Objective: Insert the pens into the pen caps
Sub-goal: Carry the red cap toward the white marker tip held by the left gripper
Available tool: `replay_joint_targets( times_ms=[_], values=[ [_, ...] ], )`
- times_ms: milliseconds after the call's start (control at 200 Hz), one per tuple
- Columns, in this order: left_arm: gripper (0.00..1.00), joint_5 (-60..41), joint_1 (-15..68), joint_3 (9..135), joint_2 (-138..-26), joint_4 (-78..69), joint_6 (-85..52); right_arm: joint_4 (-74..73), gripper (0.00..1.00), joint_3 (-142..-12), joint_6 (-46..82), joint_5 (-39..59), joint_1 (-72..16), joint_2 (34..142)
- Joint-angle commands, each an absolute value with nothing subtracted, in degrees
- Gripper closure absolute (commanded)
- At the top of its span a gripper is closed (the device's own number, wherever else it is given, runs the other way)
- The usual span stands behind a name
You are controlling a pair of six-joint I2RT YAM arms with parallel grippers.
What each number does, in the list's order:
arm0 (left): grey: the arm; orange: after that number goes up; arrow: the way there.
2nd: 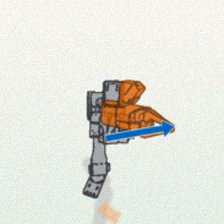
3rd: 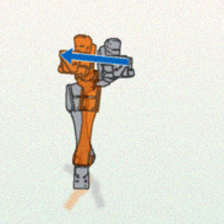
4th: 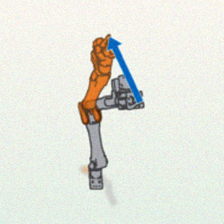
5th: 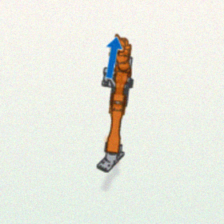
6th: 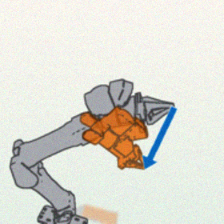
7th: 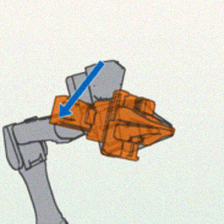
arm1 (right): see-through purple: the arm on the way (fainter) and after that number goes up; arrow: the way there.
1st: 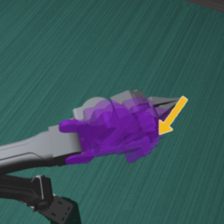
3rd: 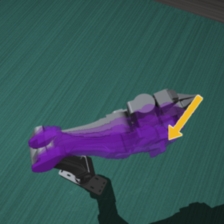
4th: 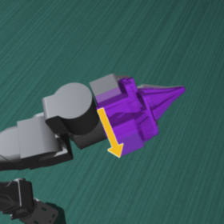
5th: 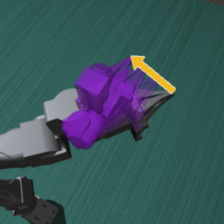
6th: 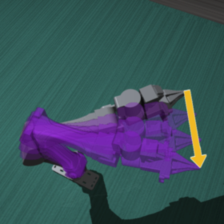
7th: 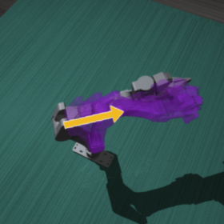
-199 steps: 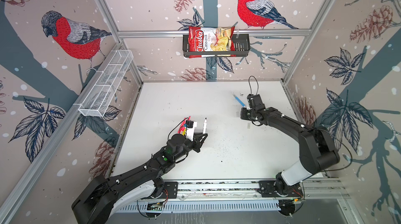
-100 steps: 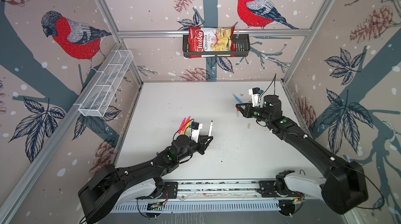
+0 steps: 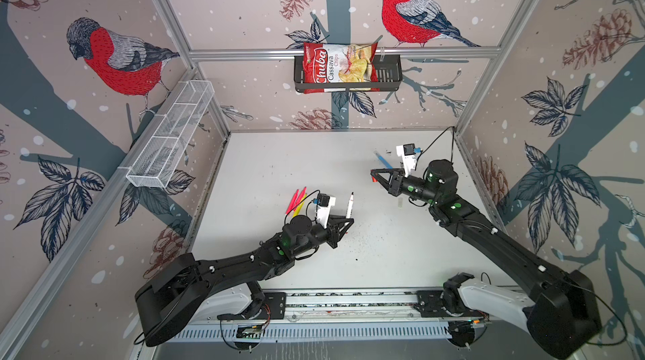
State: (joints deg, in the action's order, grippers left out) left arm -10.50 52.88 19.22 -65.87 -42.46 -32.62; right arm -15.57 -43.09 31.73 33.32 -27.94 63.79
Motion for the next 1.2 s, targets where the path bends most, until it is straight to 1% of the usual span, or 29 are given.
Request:
replay_joint_targets(
  times_ms=[0,555,1196],
  values=[
    [1.00,-11.07,53.70,20.60,-66.91,-47.14,-32.75,-21.65,0.87,-42.52,33.81,33.99,-28.92,63.80],
    [1.00,-12.46,54.76,23.16,-70.21,-51.41,-34.64,-37.54,0.89,-35.87,42.30,29.27,-32.82,62.40],
    [1.00,-12.35,55.02,24.78,-72.11,-52.55,-34.75,-42.07,0.90,-33.27,43.32,28.83,-35.53,63.53]
  ],
)
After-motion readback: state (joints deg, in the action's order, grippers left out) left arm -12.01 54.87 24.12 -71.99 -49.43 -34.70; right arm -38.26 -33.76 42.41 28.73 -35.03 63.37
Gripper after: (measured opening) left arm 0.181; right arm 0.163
